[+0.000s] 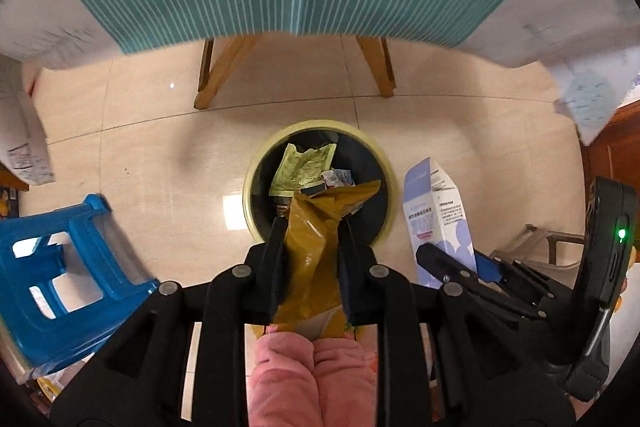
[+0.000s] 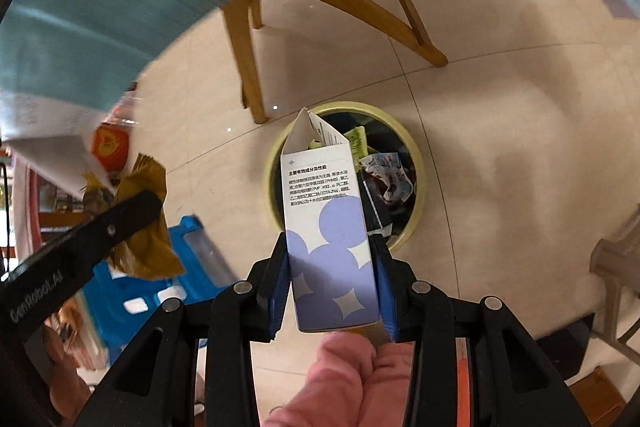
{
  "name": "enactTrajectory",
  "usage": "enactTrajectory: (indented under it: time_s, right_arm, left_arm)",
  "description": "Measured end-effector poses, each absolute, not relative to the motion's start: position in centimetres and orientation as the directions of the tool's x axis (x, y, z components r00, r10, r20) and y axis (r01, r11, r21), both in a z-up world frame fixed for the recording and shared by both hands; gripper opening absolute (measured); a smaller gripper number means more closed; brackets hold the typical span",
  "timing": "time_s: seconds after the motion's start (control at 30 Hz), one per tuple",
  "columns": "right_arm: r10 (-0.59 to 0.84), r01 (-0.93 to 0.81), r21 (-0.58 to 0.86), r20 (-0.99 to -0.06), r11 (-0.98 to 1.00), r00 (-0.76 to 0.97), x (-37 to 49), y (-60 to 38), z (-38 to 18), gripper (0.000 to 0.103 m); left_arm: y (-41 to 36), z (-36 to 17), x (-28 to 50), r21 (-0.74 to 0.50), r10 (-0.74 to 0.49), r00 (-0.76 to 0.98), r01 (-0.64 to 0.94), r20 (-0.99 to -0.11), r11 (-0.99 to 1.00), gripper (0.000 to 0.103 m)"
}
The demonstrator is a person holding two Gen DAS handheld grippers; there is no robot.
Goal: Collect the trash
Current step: 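Lower both held items over the bin and open both grippers, then raise both open grippers back toward the table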
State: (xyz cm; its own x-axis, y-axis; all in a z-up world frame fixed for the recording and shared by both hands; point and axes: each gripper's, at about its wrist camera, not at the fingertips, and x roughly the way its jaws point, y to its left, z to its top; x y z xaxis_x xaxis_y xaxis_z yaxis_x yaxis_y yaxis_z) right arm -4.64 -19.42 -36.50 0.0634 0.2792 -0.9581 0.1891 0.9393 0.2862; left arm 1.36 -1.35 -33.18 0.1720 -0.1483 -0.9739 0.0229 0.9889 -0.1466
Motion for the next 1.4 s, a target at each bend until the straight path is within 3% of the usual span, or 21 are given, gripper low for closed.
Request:
enactTrajectory:
  time_s: [0.1,0.2,0.23,0.3,0.33,0.37,0.57,0.87,0.97,1.4]
  right_arm:
    - [0.281,0.22,0.288,-0.957,0.932,0.064,-3.9,-19.4,-39.5,0.043]
    - [0.275,0.244,0.284,-0.959,0.927,0.071,-3.5,-19.4,-42.0,0.071]
    - [0.282,0.25,0.291,-0.957,0.924,0.072,-3.3,-19.3,-42.8,0.075]
    - [0.278,0.254,0.287,-0.958,0.924,0.072,-3.3,-19.1,-43.8,0.075]
    - [0.273,0.252,0.282,-0.959,0.926,0.071,-3.5,-19.1,-44.1,0.075]
    - [0.27,0.252,0.279,-0.96,0.927,0.071,-3.6,-19.2,-44.5,0.075]
    - [0.261,0.254,0.271,-0.962,0.928,0.075,-3.8,-19.0,-44.7,0.076]
    - [0.241,0.236,0.261,-0.964,0.936,0.11,-3.8,-18.7,-40.9,0.076]
    - [0.243,0.223,0.266,-0.962,0.938,0.124,-3.8,-18.5,-37.8,0.076]
    - [0.274,0.134,0.303,-0.942,0.944,0.196,-5.0,-18.1,-20.3,0.078]
  left_arm:
    - [-1.4,-36.3,2.1,-0.142,-0.144,0.162,0.024,-0.976,0.99,0.019]
    - [-1.4,-38.5,2.6,-0.134,-0.136,0.158,0.022,-0.978,0.991,0.03]
    - [-1.4,-39.3,2.8,-0.137,-0.138,0.157,0.018,-0.978,0.99,0.031]
    - [-1.1,-40.4,3.2,-0.139,-0.14,0.149,0.015,-0.979,0.99,0.045]
    - [-1.1,-40.9,3.4,-0.138,-0.138,0.147,0.015,-0.979,0.99,0.063]
    - [-1.0,-41.1,3.4,-0.136,-0.136,0.151,0.013,-0.979,0.991,0.072]
    - [-0.1,-41.3,3.0,-0.103,-0.102,0.168,0.008,-0.98,0.995,0.073]
    - [1.3,-36.9,1.3,-0.058,-0.057,0.204,0.001,-0.977,0.998,0.073]
    - [2.0,-34.3,0.7,-0.062,-0.057,0.207,-0.016,-0.977,0.998,0.081]
    - [4.6,-16.9,-3.6,-0.063,-0.045,0.312,-0.048,-0.949,0.997,0.081]
